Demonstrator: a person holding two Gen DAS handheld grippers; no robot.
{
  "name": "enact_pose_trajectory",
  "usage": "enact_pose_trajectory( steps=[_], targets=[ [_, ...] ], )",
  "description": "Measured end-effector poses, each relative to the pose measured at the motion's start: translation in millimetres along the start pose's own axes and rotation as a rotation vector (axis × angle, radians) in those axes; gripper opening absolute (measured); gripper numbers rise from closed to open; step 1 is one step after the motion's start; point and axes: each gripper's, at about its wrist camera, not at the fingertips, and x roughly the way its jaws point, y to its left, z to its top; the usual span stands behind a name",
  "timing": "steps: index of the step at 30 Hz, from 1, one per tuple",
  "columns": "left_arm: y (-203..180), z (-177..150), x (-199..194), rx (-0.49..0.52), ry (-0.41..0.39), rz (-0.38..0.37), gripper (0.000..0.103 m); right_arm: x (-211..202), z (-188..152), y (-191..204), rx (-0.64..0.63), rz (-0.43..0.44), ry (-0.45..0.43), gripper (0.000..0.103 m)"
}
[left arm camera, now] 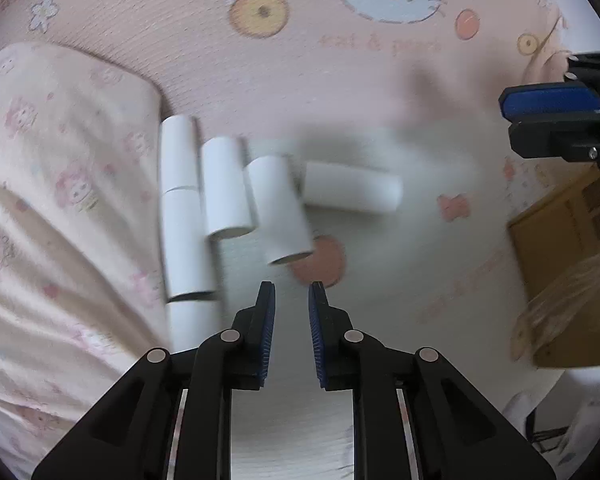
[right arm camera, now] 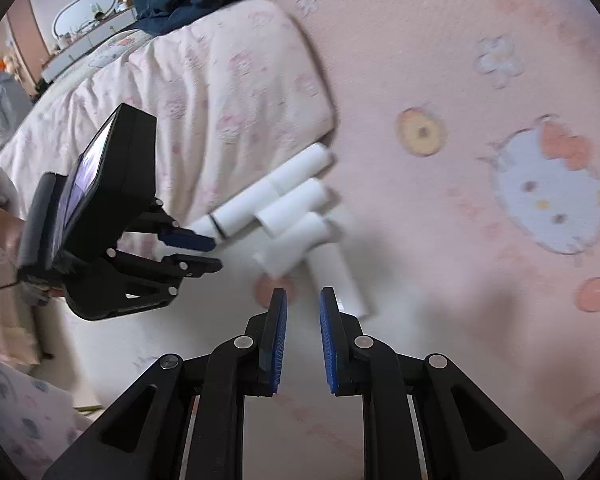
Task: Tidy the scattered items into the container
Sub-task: 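Move the right tool over the scattered white tubes on the sheet, then lower the right tool around a standing white tube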
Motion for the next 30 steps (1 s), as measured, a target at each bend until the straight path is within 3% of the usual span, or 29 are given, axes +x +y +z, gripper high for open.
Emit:
enact_pose_trajectory(
  steps=[3,5,6,8,12,15,19,21,25,30],
  targets=[
    [17.6,-4.3,1.2,-0.009,0.01,0.01,0.021,18.6,11.8,-2.2,0.065,0.05,0.067,0.013],
    [30.1,-8.1,8.6,-0.039,0.071,-0.028,0.038,31.8,18.4,-6.9,0.129,0.063,0.112,0.013],
    [36.6,-11.9,12.5,-0.063,0.101,-0.051,0.04,40.3,22.3,-9.8,0.168,0.076,0.142,0.013],
    [51.3,-22.8,18.9,-0.131,0.131,-0.07,0.041,55.8,29.4,-14.1,0.238,0.125,0.169,0.013],
    [73.1,-42.4,28.7,-0.198,0.172,-0.036,0.041,83.5,37.5,-10.2,0.324,0.179,0.133,0.013],
    [84.8,-49.4,30.2,-0.216,0.177,-0.002,0.041,109.9,40.3,-2.7,0.337,0.221,0.18,0.013],
    [96.6,-59.4,37.1,-0.28,0.21,-0.017,0.043,140.0,37.0,-0.6,0.426,0.287,0.236,0.015],
    [97.8,-65.2,40.4,-0.299,0.218,-0.034,0.043,153.3,32.7,0.7,0.471,0.306,0.255,0.02],
    [94.1,-73.0,41.1,-0.318,0.215,-0.055,0.045,170.7,22.8,6.9,0.508,0.312,0.269,0.05],
    [92.6,-81.5,47.8,-0.407,0.219,-0.132,0.045,189.1,6.5,9.4,0.653,0.378,0.303,0.053]
  ],
)
